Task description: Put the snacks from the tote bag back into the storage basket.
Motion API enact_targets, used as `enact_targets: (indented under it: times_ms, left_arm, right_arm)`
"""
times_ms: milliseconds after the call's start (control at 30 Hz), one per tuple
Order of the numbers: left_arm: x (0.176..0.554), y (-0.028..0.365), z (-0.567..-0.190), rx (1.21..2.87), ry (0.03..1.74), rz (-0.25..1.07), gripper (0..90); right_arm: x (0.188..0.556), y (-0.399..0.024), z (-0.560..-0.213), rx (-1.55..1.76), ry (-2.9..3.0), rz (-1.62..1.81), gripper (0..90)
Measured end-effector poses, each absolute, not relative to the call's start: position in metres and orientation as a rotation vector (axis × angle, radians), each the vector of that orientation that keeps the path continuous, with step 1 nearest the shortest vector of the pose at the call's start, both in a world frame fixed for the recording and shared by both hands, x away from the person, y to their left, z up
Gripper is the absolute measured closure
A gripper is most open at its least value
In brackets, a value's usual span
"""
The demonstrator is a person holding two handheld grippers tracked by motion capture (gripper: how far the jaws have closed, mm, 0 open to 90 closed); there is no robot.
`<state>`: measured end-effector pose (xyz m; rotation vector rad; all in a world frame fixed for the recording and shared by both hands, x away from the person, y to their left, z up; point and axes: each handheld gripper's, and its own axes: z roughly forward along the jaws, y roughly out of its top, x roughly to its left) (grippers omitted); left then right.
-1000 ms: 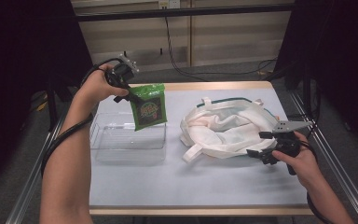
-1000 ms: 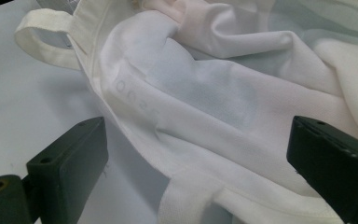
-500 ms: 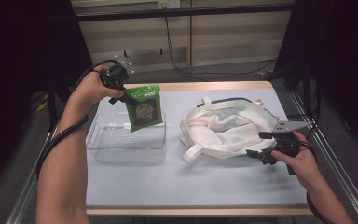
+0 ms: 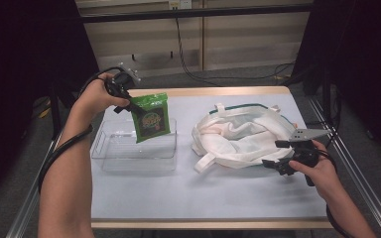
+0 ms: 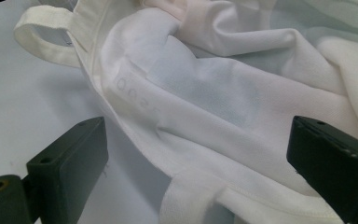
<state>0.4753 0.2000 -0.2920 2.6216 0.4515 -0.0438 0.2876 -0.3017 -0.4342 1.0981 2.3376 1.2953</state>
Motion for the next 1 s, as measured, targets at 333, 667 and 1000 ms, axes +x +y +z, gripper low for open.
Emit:
enact_targets:
  times_ms: [333, 667, 1000]
  left_arm:
    - [0.475, 0.198, -0.298, 2.615, 0.469, -0.059, 73.4]
    - [0.476, 0.197, -0.303, 2.621, 0.465, -0.067, 73.4]
    - [0.478, 0.192, -0.311, 2.644, 0.445, -0.068, 73.3]
  right_arm:
    - [0.288, -0.302, -0.434, 1.095, 2.340, 1.294, 5.2]
    - [0.288, -0.302, -0.434, 1.089, 2.344, 1.292, 5.2]
    - [0.287, -0.302, -0.434, 1.083, 2.345, 1.292, 5.2]
